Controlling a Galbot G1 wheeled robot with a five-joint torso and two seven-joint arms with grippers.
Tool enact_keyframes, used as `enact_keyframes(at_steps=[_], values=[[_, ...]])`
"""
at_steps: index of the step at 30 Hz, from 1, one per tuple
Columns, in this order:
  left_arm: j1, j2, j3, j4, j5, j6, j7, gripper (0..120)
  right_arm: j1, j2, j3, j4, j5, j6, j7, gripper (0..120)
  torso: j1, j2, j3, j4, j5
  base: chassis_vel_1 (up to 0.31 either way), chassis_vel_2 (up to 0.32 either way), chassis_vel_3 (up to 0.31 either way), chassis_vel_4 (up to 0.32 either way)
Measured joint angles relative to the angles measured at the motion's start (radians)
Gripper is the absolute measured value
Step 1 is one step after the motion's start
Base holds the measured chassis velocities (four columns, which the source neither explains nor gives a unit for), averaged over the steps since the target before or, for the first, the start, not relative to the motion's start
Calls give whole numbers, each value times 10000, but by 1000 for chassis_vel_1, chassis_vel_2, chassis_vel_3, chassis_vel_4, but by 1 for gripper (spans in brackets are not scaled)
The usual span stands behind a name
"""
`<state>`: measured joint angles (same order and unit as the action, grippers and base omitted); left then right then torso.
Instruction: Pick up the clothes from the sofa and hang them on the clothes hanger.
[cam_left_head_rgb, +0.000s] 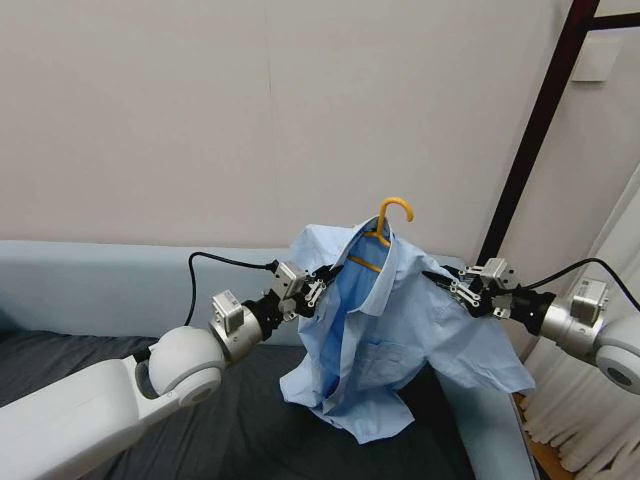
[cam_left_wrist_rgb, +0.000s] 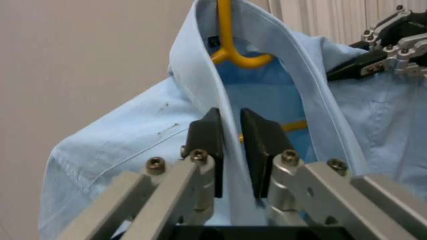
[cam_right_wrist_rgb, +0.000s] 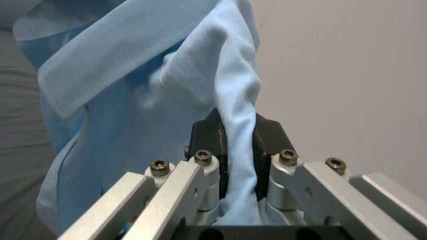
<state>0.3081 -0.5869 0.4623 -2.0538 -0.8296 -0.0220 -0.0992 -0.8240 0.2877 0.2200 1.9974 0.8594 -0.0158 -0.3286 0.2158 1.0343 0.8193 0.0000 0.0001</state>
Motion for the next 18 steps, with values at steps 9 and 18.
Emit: enact_keyframes(at_steps=[9,18], values=[[326,483,-512,-357,66,-50,-180,49,-285,-22,177,52,-38,72,-47,8,0,0,0,0,0,0,0,0,0],[1044,1247,-1550,-1317,68,-248,-169,83,-400,-33,308,16,-54,130,-40,8,0,0,0,-1,3,0,0,0,0]])
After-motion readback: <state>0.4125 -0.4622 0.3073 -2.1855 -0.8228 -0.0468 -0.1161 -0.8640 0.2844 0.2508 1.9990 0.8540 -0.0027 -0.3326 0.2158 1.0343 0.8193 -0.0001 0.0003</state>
